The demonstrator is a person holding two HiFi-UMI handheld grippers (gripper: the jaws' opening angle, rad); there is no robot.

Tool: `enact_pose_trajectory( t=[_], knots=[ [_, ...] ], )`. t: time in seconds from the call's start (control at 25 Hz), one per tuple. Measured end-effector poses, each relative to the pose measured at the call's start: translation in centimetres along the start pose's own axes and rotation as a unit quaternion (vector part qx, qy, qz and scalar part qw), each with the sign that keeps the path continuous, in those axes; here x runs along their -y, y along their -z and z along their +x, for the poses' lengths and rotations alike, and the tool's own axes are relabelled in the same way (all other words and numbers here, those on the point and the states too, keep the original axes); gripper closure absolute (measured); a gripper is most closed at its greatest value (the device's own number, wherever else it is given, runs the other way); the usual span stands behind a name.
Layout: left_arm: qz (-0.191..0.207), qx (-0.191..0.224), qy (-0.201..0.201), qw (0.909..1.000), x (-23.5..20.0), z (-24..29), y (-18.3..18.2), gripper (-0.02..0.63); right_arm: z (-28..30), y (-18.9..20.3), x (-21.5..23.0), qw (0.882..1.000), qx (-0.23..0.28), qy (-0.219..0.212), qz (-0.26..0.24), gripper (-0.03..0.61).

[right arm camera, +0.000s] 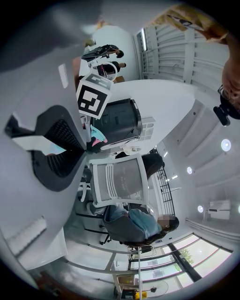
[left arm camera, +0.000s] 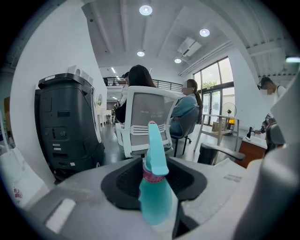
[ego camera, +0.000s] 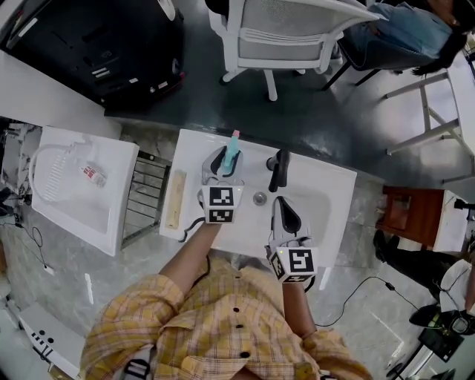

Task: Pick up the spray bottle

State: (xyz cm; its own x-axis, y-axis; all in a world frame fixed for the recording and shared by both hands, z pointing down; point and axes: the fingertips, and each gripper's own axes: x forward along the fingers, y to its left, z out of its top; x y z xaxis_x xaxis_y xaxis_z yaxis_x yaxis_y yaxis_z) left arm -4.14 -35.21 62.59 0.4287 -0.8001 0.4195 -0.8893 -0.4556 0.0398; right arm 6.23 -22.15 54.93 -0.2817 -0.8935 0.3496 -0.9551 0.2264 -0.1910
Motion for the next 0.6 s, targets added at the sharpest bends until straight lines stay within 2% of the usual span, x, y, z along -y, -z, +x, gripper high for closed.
enact_pose_trajectory(
  t=[0.24, 0.6],
  knots=[
    [-0.001, 0.007, -0.005, 1.0, 0.4, -1.6, -1.0, 0.469, -0.7, 0.0, -0.1, 1.0, -0.006, -0.009, 0.012, 0.577],
    [-0.001, 0.029, -0.014, 0.9995, 1.6, -4.7, -2.5, 0.468, -2.7, -1.4, -0.3, 1.0, 0.02, -0.018, -0.002, 0.577]
  ],
)
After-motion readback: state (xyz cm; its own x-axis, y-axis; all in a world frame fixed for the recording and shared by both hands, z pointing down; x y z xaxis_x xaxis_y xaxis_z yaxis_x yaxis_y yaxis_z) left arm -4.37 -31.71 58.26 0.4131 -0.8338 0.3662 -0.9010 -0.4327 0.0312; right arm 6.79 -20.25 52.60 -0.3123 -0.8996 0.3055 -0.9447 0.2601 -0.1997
